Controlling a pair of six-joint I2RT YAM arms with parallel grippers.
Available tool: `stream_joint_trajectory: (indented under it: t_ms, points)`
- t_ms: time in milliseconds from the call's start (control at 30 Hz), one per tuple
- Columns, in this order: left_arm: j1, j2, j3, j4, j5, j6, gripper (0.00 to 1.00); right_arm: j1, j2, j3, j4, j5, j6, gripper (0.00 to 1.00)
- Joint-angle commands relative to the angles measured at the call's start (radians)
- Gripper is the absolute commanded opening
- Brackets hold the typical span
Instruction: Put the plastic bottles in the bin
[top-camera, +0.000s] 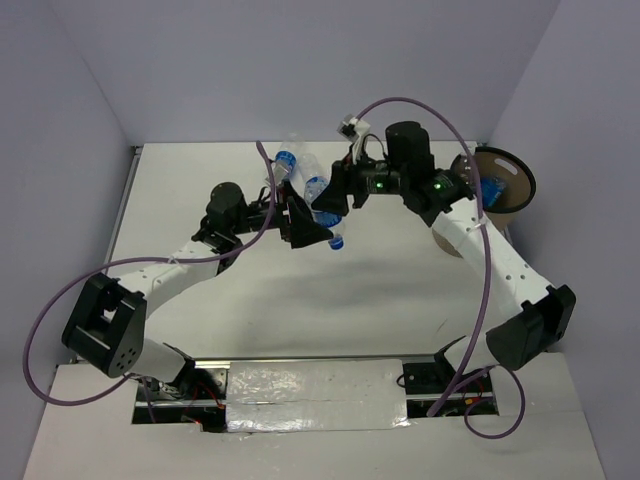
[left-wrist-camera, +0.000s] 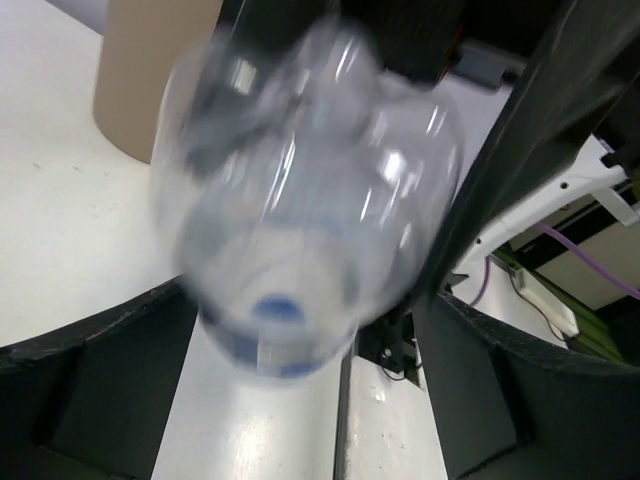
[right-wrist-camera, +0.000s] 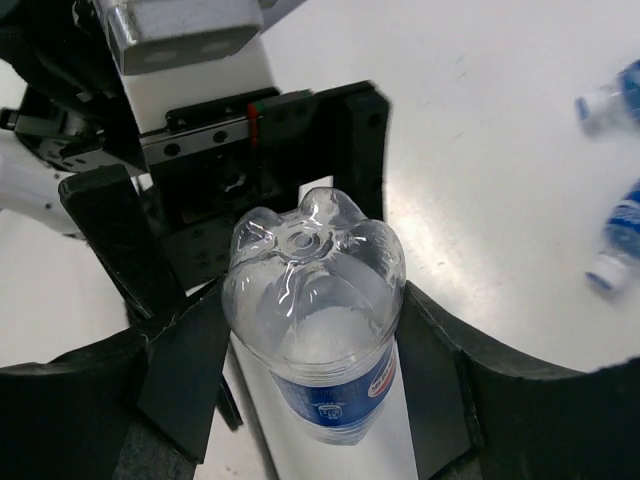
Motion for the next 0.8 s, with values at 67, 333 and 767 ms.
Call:
stream_joint_trajectory:
  t_ms: [67,333,767]
  points:
    - [0.014,-0.083,0.042,-0.104,-0.025,0.093,0.99,-0.182,-0.036,0.167,-0.038,0.075,-0.165,0.15]
    - [0.109,-0.138,0.005,-0.255,-0.095,0.07,0.99,-0.411,-0.188,0.121,-0.013,0.456,-0.27,0.17]
    - [0.195,-0.246,-0.015,-0.414,-0.229,0.144,1.0,-0.681,-0.343,-0.1,0.222,0.811,-0.32,0.19]
